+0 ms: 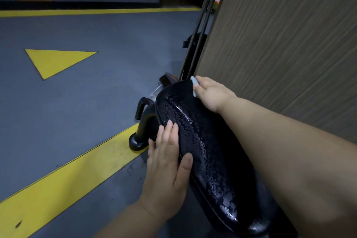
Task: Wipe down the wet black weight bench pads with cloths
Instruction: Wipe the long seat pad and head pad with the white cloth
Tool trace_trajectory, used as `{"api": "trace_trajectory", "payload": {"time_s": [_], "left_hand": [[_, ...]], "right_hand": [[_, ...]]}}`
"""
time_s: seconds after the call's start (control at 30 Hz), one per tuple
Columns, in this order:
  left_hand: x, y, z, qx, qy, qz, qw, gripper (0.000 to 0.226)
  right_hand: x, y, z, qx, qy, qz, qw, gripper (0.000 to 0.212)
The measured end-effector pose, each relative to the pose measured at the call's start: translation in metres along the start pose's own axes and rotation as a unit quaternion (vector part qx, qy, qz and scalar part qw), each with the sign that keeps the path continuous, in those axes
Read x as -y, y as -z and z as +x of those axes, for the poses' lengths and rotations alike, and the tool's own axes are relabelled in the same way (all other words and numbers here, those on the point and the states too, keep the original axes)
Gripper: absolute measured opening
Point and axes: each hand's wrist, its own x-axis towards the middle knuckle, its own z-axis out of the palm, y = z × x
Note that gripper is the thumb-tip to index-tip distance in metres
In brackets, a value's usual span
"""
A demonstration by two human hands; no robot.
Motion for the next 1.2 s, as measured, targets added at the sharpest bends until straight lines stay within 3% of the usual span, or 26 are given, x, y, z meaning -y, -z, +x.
{"api": "trace_trajectory", "payload": {"time_s": [0.27, 0.53, 0.83, 1.2], "left_hand": [[-0.009, 0.000, 0.001, 0.005, -0.007, 0.046, 0.999, 0.073], [-0.038, 0.010, 0.023, 0.109, -0.030, 0.167, 0.980, 0.081], [-0.086, -0.011, 0.029, 0.215, -0.127, 0.284, 0.926, 0.093], [-0.109, -0.034, 0.023, 0.270, -0.134, 0.338, 0.891, 0.096]], "right_hand": [[-0.045, 0.012, -0.042, -0.003, -0.090, 0.014, 0.996, 0.045], [-0.087, 0.016, -0.087, -0.047, -0.103, 0.014, 0.994, 0.038], [-0.127, 0.006, -0.127, -0.057, -0.161, 0.023, 0.985, 0.055], [-0.121, -0.001, -0.215, -0.032, -0.059, -0.007, 0.998, 0.056]]}}
